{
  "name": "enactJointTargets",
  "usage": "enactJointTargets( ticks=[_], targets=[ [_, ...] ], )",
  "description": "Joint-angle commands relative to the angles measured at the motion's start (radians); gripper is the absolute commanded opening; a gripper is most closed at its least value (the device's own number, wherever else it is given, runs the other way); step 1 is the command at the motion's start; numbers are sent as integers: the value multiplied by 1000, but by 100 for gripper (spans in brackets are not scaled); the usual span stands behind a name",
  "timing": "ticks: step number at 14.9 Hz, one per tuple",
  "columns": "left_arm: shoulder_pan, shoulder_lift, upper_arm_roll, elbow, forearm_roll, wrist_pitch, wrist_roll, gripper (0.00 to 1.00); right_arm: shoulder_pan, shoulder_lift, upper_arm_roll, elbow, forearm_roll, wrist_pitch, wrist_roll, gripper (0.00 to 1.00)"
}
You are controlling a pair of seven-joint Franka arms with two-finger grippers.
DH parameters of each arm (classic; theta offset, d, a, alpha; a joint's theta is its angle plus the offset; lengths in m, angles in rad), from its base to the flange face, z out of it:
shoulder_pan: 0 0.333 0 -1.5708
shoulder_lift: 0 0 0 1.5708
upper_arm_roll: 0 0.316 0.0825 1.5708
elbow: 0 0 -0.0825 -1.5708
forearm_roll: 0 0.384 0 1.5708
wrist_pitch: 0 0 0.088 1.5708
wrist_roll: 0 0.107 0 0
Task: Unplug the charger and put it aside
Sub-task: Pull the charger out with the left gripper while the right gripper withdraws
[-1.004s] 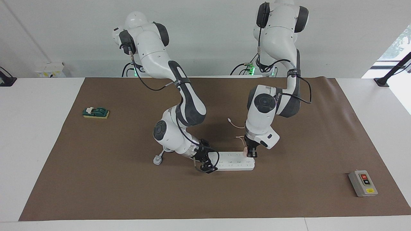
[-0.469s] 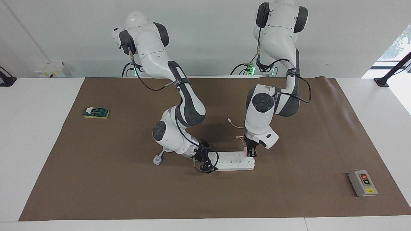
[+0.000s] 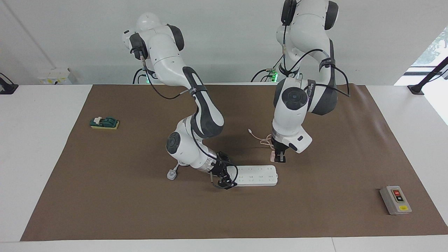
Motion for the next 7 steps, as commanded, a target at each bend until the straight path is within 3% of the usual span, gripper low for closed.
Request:
enactJointTargets(
  ticks=[1,5,7],
  targets=[
    [7,-43,3,-27,16,-35,93,0,-12,34,5,50,29,27,-5,0],
    [16,-107,3,-32,15,-113,388,0,-12,33,5,49,29,27,-7,0],
    [42,-136,1,-43,4,-119,486,0,-19,29,5,46,26,27,-15,99]
  ],
)
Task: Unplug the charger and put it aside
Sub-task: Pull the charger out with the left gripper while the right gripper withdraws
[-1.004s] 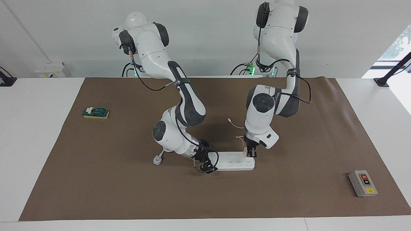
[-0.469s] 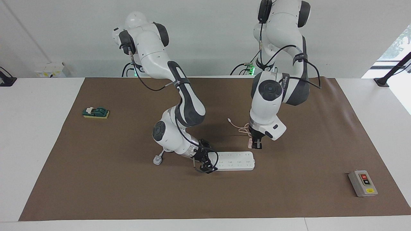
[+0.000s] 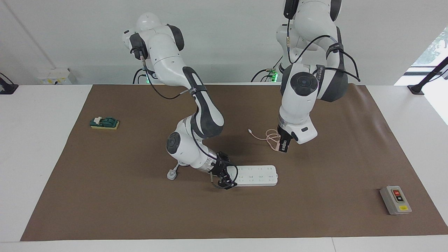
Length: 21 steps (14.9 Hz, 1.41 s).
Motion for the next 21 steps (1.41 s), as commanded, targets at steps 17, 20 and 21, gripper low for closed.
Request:
enactJointTargets(
  ticks=[17,20,21],
  targets=[
    [227,-340,1,-394,-13,73,1341,0,-100,-352,-12,-172,-387,-291,-161,100],
    [261,-386,-1,-522,-15,216,1399,0,-157,-438,-15,-172,-554,-455,-530,100],
    [287,-396,-2,-549,-30,242,1425,0,-174,-470,-15,-172,-597,-506,-650,100]
  ],
)
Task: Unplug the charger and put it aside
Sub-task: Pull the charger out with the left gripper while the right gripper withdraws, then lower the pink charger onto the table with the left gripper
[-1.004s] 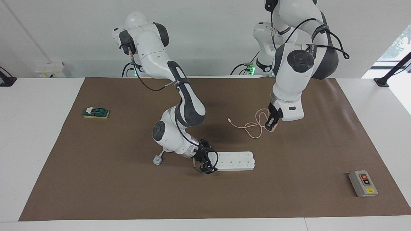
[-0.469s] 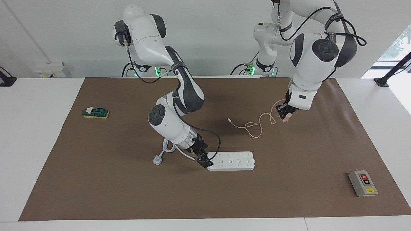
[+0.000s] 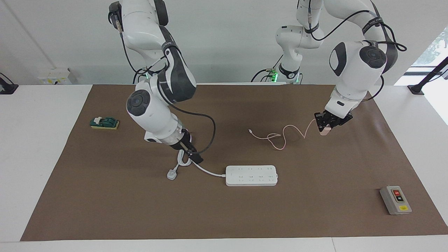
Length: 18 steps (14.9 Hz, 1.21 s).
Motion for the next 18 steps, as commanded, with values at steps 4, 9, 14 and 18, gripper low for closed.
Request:
enactJointTargets(
  ticks=[4,9,14,18],
  targets=[
    [102,-105,-5,-221,-118,120,212,3,-50,-185,8,-60,-268,-181,-406,100],
    [117,-140,-5,-363,-164,194,262,7,-86,-263,8,-61,-323,-263,-411,100],
    [113,-146,-5,-474,-207,287,295,8,-124,-352,8,-78,-325,-360,-414,100],
    [116,-146,-4,-497,-207,307,296,19,-147,-393,8,-104,-337,-376,-452,100]
  ],
)
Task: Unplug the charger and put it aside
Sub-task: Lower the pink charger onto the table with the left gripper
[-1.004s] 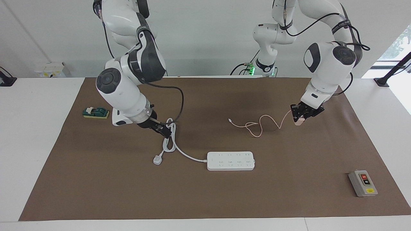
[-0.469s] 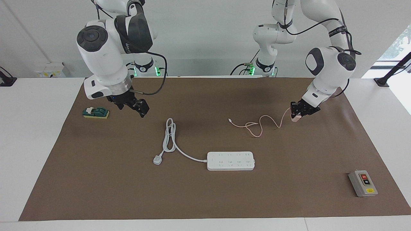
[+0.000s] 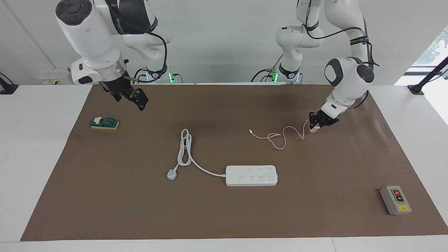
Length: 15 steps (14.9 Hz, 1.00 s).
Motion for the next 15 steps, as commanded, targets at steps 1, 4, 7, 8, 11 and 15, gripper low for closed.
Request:
enactJointTargets(
  ticks=[1,4,7,8,11,15],
  targets=[
    [12,-39,-3,-54,-15,45,22,25,-31,-43,11,-60,-24,5,-33,100],
    [11,-36,-3,-66,-15,88,25,58,-30,-62,12,-80,-22,8,-31,100],
    [38,-30,0,-54,-12,93,31,84,-33,-108,14,-126,-13,37,-30,100],
    [52,-25,0,-42,-9,90,50,88,-42,-110,14,-128,-13,34,-33,100],
    [55,-17,5,-3,-7,67,70,94,-80,-109,17,-129,-19,90,-98,100],
    [86,-22,6,133,17,-128,64,98,-143,-109,23,-131,-15,84,-157,100]
  ],
)
